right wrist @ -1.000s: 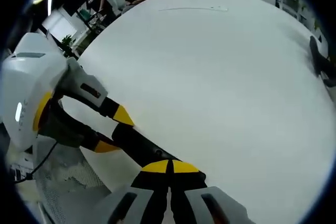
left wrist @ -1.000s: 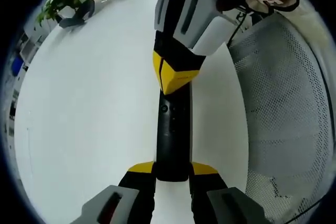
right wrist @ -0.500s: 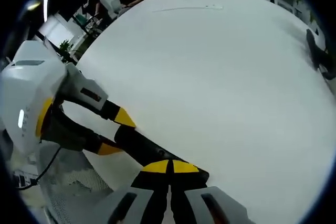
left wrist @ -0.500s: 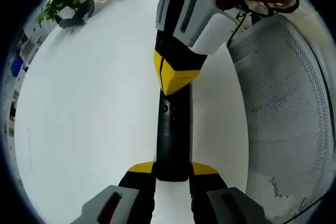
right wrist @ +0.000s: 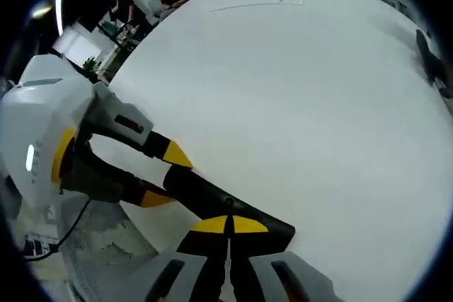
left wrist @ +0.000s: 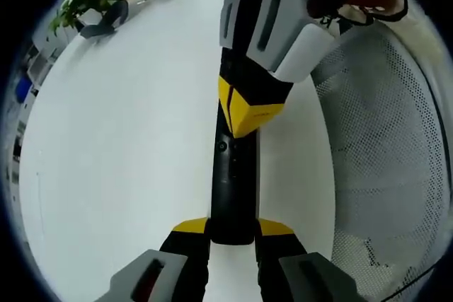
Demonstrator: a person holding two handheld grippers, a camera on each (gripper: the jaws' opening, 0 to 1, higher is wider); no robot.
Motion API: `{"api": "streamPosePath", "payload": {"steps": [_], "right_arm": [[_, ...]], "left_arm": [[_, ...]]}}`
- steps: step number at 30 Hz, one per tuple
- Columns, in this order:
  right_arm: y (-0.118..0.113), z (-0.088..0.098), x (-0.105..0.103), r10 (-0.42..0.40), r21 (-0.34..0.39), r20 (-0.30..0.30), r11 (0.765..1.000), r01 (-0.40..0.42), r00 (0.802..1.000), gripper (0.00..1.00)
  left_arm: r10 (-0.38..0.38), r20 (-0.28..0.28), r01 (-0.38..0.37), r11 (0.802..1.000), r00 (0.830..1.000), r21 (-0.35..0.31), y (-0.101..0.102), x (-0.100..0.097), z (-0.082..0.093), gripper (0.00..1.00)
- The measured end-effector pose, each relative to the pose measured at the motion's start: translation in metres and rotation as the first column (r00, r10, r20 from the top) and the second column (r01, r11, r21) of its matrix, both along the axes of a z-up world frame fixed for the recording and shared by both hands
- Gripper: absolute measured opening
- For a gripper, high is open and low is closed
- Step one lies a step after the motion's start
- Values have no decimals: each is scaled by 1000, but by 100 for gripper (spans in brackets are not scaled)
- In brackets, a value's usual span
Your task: Press the specified remote control buttons in sequence, fully releasing each button before pressing the next.
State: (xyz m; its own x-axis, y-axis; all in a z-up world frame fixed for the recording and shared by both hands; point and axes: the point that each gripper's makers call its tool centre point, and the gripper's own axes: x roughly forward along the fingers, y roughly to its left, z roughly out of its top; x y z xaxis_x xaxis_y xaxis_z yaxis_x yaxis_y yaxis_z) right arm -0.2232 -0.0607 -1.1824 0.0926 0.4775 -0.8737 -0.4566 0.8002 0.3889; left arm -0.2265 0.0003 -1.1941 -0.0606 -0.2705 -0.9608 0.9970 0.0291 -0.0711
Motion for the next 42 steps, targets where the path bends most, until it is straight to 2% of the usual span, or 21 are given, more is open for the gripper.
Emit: {"api": "streamPosePath", "payload": {"steps": [7,17,24,42], "right_arm": [[1,-1,0,10,-34,8,999,-10,1000,0],[0,-2,0,-26,-43,-17,999,25,1000,0],[0,-2,0,-22,-50,-10,998,21,1000,0],[0,-1,-1,-14,-22,1,1000,14,1000,0]], "left_arm": [[0,1,0,1000,1000,-9,0,0,0,22],[1,-3,-1,1000,1000,-14,0,0,0,22],[-2,-3,2,1000,1000,-5,0,0,0,23],[6,5,-6,1000,1000,15,0,0,-1,23]]}}
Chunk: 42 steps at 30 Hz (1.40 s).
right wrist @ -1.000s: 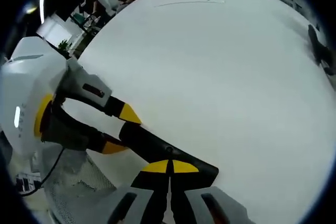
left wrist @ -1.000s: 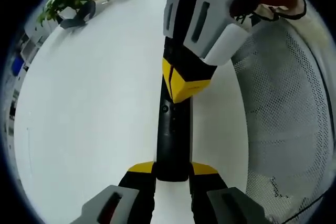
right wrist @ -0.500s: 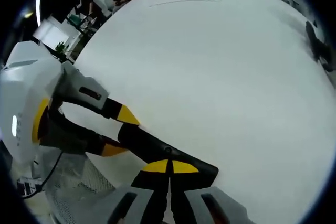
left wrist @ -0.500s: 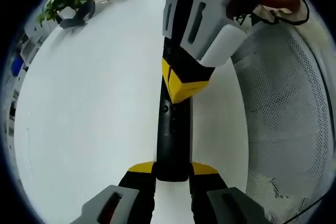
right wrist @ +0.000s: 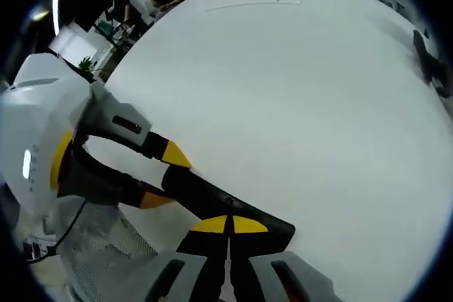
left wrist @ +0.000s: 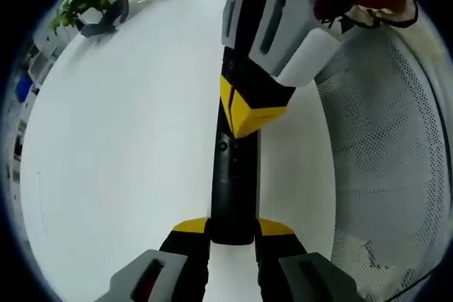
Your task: Press the specified remote control buttons in sequence, fully releasing each button before pressing the next.
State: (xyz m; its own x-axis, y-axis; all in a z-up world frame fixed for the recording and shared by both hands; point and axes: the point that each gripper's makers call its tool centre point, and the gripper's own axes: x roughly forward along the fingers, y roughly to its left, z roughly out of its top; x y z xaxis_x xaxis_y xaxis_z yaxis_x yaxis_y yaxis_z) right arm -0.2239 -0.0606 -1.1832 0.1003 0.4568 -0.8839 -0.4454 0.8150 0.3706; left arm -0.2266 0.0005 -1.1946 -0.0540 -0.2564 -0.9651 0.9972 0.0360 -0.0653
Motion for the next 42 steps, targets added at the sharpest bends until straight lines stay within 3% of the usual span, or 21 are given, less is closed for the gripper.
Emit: {"api": "streamPosePath", "payload": {"steps": [4,13,18,29,42], "right_arm": [[-1,1,-4,15,11,-37,1000,-15,999,0],[-9,4,-5,-6,12,-54,1000,7,999,0],[-9,-3,-13,21,-5,-83,1000,-22,996,0],[-8,-3,-12,46,-23,-75,999,-47,996,0],[-7,-6,-12,38,-54,-109,998,-44,993,0]], "left_arm": [[1,2,-1,1000,1000,-1,0,0,0,23],[-1,-11,1,1000,1000,1,0,0,0,23],[-2,-15,2,1000,1000,1,0,-1,1,23],[-6,-8,6,1000,1000,-1,0,-1,0,23],[-28,12,28,1000,1000,5,1,0,0,23]]}}
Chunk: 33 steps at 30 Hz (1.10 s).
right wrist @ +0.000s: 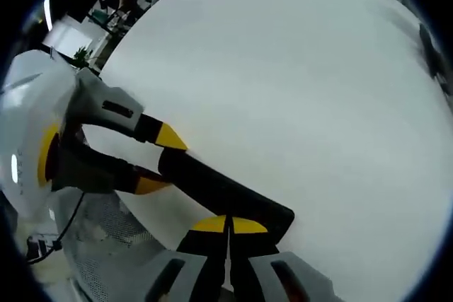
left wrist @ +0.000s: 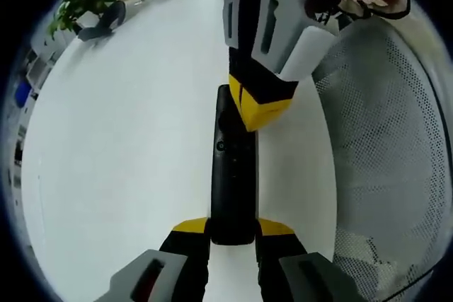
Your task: Press the specified remote control buttons in sequence, fully releasing each button before pressing the next.
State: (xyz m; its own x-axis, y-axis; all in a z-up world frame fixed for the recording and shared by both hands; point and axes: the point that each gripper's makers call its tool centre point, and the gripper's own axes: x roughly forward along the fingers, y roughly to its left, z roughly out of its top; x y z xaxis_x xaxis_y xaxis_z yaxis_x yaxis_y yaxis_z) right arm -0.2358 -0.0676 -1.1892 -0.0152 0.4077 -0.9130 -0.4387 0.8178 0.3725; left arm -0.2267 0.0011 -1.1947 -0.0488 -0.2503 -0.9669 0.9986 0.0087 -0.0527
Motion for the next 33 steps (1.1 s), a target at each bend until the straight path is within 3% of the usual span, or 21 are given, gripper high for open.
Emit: {"api": "streamPosePath", "payload": {"steps": [5,9,15,19,24,33], "right_arm": [[-1,0,0,-19,30,-9,999,19,1000,0],[1,2,-3,22,24,32,999,-23,999,0],[-2,4,-3,-16,38,23,999,15,1000,0],[-12,7,6,-37,12,63,999,36,997,0],[-12,10,13,-67,35,74,997,64,995,0],[-1,5,11,-30,37,84,999,27,996,0]], "left_arm": [[-18,13,18,1000,1000,18,0,-1,-1,23],[-16,19,16,999,1000,33,0,-1,-1,23],[-11,23,10,1000,1000,30,0,-1,-1,23],[-10,25,9,1000,1000,29,0,-1,-1,23],[-7,22,7,1000,1000,27,0,0,-1,23],[5,20,-5,1000,1000,10,0,0,-1,23]]}}
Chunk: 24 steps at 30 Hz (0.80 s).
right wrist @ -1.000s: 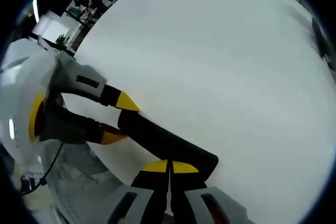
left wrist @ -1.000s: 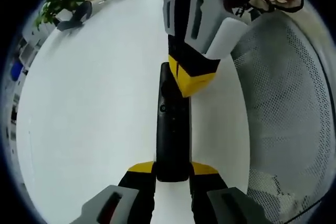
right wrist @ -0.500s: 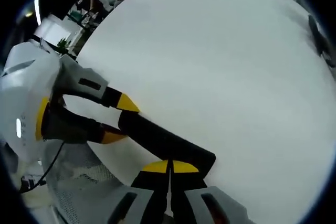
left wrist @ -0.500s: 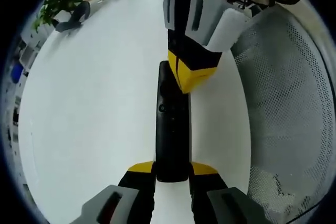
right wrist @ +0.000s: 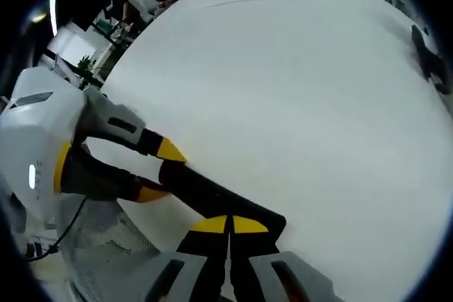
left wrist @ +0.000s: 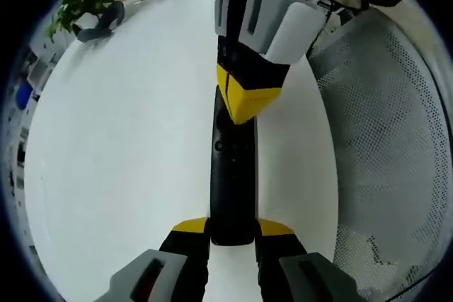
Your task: Press the specified remote control buttons in sequence, fully releasing each button before pressing the next.
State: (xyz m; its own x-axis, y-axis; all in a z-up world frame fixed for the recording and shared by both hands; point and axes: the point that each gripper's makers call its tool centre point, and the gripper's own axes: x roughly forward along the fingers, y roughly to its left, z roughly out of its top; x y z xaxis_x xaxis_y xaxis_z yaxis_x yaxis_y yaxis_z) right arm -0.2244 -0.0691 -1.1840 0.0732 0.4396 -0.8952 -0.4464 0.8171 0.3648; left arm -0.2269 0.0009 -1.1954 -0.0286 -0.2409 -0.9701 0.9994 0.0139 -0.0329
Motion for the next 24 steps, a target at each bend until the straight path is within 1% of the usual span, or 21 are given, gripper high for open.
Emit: {"api": "streamPosePath", "payload": {"steps": [2,10,15,24], "right_arm": [[-2,0,2,3,-11,14,1000,-3,1000,0],[-2,-2,2,13,-31,16,999,-12,1000,0],[-2,-3,2,-2,-32,3,999,2,1000,0],[-2,-1,0,9,-49,3,999,-9,1000,0]], "left_arm": [[-2,1,2,1000,1000,-3,0,0,0,23],[-3,-10,3,1000,1000,-15,0,0,0,23],[-3,-18,3,1000,1000,-22,0,0,0,23],[-10,-35,10,1000,999,2,0,0,0,23]]}}
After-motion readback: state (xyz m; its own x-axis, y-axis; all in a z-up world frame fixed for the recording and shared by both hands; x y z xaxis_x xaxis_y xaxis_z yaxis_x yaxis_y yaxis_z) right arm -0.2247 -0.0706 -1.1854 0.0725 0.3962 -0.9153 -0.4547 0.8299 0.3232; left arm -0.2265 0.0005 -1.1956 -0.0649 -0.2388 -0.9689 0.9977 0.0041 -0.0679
